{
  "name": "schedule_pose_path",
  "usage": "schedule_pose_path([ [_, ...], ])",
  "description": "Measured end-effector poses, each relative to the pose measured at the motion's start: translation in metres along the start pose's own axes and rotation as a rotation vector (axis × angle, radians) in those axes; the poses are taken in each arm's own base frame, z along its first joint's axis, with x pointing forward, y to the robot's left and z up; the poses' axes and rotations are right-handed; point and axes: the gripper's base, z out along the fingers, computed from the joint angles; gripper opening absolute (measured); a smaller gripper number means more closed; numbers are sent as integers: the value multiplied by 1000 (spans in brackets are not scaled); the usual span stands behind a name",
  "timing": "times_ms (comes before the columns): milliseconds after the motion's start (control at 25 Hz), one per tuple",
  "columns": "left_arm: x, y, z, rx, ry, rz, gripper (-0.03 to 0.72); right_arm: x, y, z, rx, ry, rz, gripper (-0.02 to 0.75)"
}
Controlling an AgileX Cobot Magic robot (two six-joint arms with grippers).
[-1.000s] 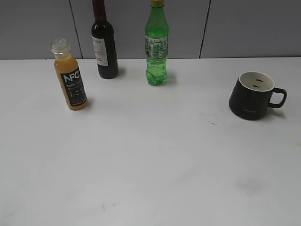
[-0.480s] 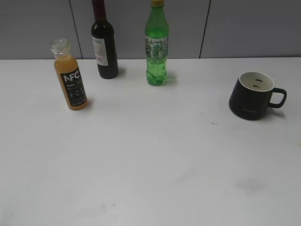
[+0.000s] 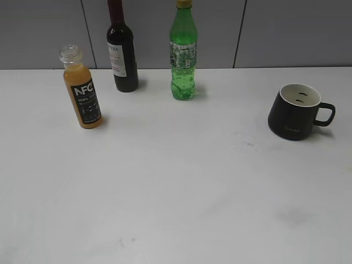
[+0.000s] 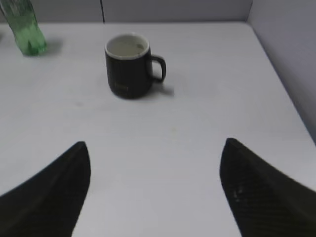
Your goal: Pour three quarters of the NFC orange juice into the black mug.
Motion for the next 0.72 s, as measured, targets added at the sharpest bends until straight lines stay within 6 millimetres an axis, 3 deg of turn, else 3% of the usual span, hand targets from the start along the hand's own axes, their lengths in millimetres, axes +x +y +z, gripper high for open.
schedule_pose_path([
  [240, 0, 0, 0, 0, 0, 0, 221, -26, 0, 6, 2, -254, -14, 688],
  [720, 0, 0, 0, 0, 0, -1, 221, -53, 2, 89, -7, -327, -25, 689],
])
